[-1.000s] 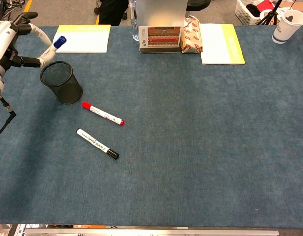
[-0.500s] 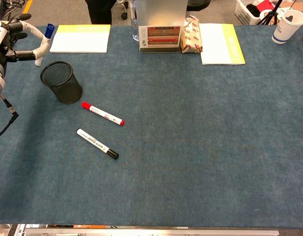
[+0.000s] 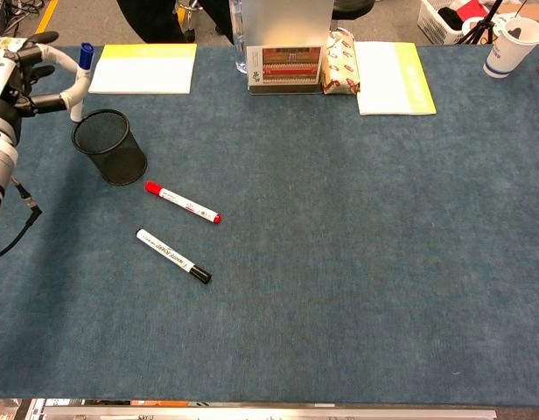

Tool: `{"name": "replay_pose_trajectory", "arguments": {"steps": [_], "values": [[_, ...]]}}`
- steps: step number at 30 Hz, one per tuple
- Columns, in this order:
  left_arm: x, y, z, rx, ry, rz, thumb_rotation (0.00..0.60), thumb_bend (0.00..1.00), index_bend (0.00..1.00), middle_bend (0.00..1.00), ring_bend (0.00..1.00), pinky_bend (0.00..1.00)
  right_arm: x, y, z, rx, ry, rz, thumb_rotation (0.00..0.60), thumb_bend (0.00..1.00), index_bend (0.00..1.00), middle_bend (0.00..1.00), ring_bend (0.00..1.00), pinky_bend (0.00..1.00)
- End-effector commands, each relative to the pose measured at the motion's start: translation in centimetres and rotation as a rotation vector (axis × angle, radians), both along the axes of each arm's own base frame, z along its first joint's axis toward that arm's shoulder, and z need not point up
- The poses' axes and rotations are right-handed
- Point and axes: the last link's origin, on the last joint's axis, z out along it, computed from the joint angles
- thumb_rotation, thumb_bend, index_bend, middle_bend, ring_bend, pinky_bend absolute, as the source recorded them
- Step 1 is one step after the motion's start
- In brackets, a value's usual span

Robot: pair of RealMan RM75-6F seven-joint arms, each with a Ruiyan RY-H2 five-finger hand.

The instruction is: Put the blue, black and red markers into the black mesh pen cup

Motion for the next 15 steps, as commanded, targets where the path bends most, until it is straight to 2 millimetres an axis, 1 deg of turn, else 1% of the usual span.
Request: {"name": "replay_pose_trajectory", "arguments": {"steps": [1,7,15], "values": [[-0.5,-0.1,-0.2,0.018,-0.019,0.009,0.6,0.37,0.59,0.09,0.0,0.09,0.0,0.0,0.0,-0.001,0.0,-0.001,0.6,0.0,0.34,0.32,0.42,0.64],[-1.2,-0.4,-0.7,0.03,-0.069,0.033,0.6,0.37,0.59,0.1,0.0,0.09,0.0,0.0,0.0,-0.002,0.0,-0.001,0.6,0.0,0.34,0.32,0.42,0.64],[-1.3,-0.6,-1.6,0.034,-0.1,0.041,0.6,0.37,0.59,0.1,0.0,0.09,0.0,0.0,0.1,-0.005,-0.001,-0.001,0.6,0.0,0.34,0.32,0.42,0.64]]}}
